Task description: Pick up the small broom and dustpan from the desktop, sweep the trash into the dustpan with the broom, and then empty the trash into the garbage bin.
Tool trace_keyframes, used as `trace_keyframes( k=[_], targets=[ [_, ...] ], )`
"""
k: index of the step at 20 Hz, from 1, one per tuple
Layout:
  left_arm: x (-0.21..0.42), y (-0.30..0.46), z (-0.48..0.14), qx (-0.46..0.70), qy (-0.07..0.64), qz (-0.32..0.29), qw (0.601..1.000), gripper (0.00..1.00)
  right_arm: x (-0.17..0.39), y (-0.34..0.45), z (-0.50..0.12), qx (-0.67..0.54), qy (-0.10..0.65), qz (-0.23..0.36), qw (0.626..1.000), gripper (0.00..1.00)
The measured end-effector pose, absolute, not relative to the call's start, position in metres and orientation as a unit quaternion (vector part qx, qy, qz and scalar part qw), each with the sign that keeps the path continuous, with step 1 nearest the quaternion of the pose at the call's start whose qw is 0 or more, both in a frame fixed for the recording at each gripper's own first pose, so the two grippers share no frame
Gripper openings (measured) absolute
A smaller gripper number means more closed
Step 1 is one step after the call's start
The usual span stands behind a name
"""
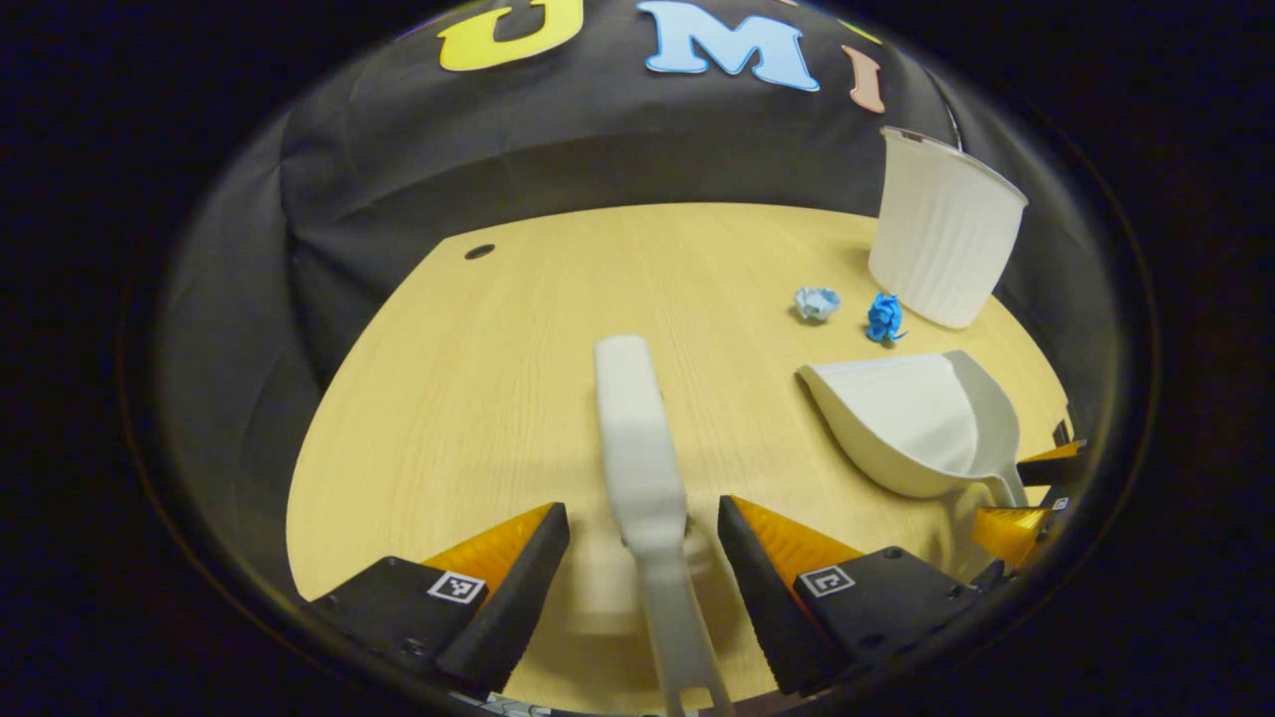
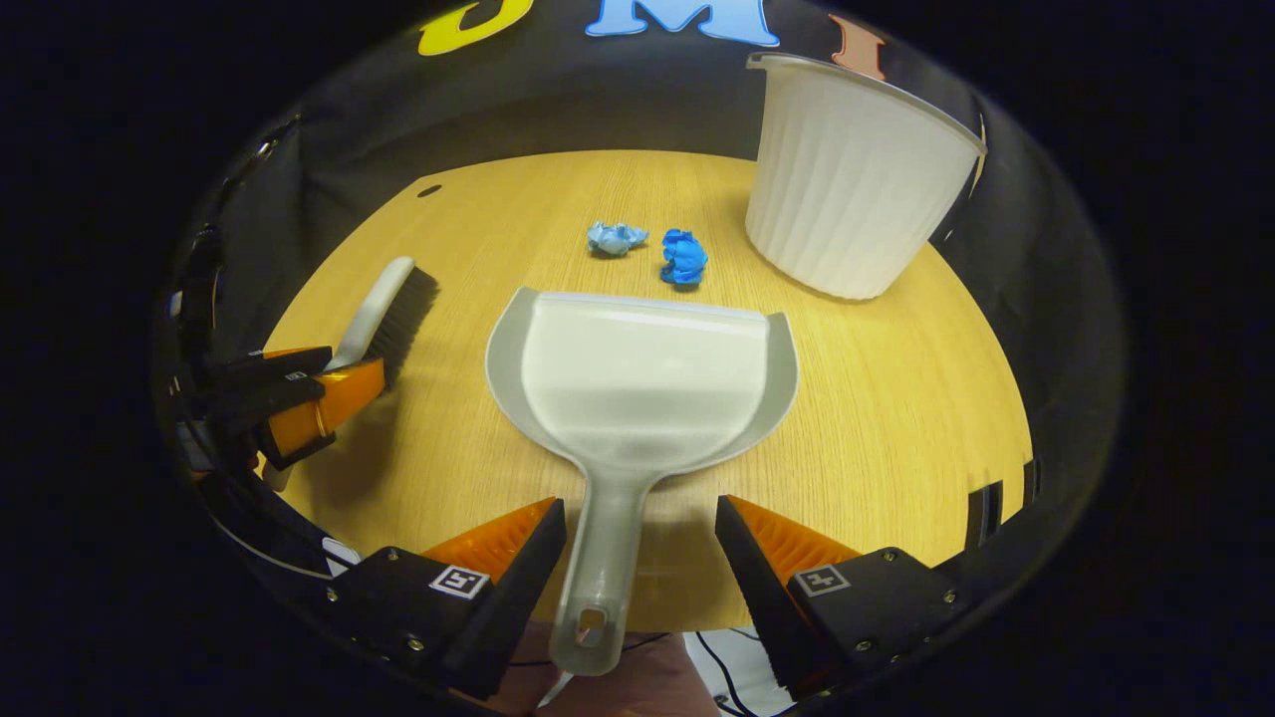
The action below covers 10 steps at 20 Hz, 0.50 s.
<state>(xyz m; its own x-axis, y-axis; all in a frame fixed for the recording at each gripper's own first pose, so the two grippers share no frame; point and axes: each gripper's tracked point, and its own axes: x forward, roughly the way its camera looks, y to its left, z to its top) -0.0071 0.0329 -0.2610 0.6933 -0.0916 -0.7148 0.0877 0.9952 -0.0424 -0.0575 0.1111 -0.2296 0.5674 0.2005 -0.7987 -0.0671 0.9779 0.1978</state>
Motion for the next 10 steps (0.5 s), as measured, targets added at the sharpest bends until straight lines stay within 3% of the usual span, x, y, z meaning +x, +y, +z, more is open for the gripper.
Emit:
trace_keyframes(
  k=[3, 4, 5, 10],
  targets=[
    [-0.002, 0.033, -0.269, 0.002, 0.402, -0.051, 0.914, 0.97, -0.050, 0.117, -0.237, 0.071, 0.474, 0.081, 0.874, 0.95],
    [0.000, 0.030, -0.271, 0.002, 0.404, -0.055, 0.913, 0.92, -0.048, 0.117, -0.239, 0.068, 0.477, 0.079, 0.872, 0.95],
    [0.002, 0.032, -0.272, 0.006, 0.406, -0.051, 0.912, 0.86, -0.046, 0.118, -0.240, 0.067, 0.479, 0.082, 0.871, 0.85],
    [0.007, 0.032, -0.281, 0.012, 0.421, -0.051, 0.906, 0.57, -0.043, 0.127, -0.248, 0.064, 0.495, 0.099, 0.861, 0.68]
  ],
)
